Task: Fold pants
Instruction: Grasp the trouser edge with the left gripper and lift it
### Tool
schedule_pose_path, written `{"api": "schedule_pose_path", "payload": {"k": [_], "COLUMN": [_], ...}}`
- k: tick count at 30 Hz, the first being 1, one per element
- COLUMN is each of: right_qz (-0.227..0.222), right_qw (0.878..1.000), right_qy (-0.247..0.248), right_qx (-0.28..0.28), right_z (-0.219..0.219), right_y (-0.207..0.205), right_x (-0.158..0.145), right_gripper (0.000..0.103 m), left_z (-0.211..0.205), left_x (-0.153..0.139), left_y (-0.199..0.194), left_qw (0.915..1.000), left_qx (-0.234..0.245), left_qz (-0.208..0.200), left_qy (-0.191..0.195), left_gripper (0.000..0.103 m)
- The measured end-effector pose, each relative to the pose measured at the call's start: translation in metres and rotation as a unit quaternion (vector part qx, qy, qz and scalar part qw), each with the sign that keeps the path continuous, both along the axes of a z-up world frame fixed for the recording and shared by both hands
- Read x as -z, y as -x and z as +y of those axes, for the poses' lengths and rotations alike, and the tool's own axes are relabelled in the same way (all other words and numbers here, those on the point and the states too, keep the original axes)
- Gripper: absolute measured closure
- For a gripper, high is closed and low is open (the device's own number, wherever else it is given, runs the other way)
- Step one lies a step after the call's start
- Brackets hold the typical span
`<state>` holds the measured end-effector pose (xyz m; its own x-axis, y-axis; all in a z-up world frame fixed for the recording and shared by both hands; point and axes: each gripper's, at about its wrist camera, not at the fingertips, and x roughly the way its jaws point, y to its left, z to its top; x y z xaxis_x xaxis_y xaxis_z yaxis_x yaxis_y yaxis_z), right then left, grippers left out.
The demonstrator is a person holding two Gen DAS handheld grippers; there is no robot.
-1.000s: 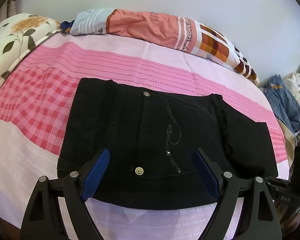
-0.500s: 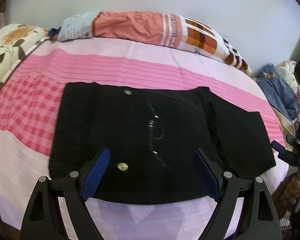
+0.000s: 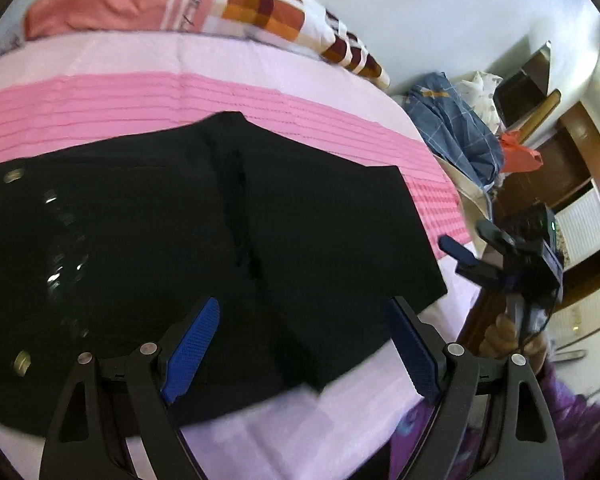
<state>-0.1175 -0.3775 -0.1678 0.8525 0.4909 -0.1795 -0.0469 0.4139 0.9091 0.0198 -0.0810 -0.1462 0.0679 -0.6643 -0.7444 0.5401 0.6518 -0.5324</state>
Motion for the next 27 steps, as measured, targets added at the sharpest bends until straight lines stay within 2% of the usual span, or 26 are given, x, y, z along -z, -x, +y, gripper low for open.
{"api": "schedule_pose_path", "payload": {"k": [2, 3, 6, 10, 12, 13, 14, 16, 20, 23, 25, 27], "right_qz": [0.004, 0.008, 0.015, 0.012, 0.014, 0.015, 0.015, 0.016, 0.018, 0.017, 0.016, 0.016], "right_qw": [1.000, 1.000, 0.999, 0.999, 0.999, 0.999, 0.999, 0.998, 0.997, 0.997, 0.997, 0.996], "right_qy": [-0.021, -0.029, -0.036, -0.044, -0.049, -0.050, -0.050, -0.055, -0.071, -0.075, -0.078, -0.081], "right_qx": [0.003, 0.001, -0.008, -0.015, -0.016, -0.016, -0.016, -0.015, -0.013, -0.013, -0.013, -0.013], "right_z": [-0.004, -0.004, -0.002, 0.003, 0.004, 0.004, 0.005, 0.004, 0.002, 0.000, 0.000, 0.000], "right_y": [-0.002, -0.003, -0.008, -0.011, -0.013, -0.014, -0.013, -0.013, -0.013, -0.013, -0.012, -0.012], "right_x": [0.006, 0.009, 0.014, 0.013, 0.015, 0.015, 0.015, 0.017, 0.022, 0.023, 0.023, 0.023], "right_gripper": [0.043, 0.043, 0.043, 0.036, 0.035, 0.035, 0.035, 0.035, 0.033, 0.033, 0.032, 0.031], "left_z": [-0.012, -0.017, -0.035, -0.055, -0.065, -0.071, -0.075, -0.081, -0.089, -0.082, -0.079, -0.072], "left_x": [0.003, 0.003, 0.004, 0.015, 0.018, 0.020, 0.020, 0.021, 0.028, 0.029, 0.026, 0.022], "left_y": [-0.014, -0.021, -0.040, -0.055, -0.057, -0.058, -0.058, -0.055, -0.055, -0.062, -0.061, -0.062], "left_qw": [0.9999, 0.9999, 0.9999, 0.9992, 0.9984, 0.9975, 0.9968, 0.9945, 0.9920, 0.9959, 0.9937, 0.9944], "left_qx": [0.001, 0.007, 0.012, 0.031, 0.044, 0.046, 0.052, 0.062, 0.064, 0.057, 0.048, 0.035], "left_qz": [0.005, 0.011, 0.007, 0.014, -0.010, -0.023, -0.031, -0.050, -0.064, -0.040, -0.059, -0.058], "left_qy": [-0.011, -0.004, -0.008, -0.021, -0.036, -0.048, -0.052, -0.068, -0.087, -0.059, -0.082, -0.082], "left_gripper": [0.018, 0.018, 0.018, 0.021, 0.030, 0.041, 0.064, 0.094, 0.095, 0.095, 0.094, 0.084]}}
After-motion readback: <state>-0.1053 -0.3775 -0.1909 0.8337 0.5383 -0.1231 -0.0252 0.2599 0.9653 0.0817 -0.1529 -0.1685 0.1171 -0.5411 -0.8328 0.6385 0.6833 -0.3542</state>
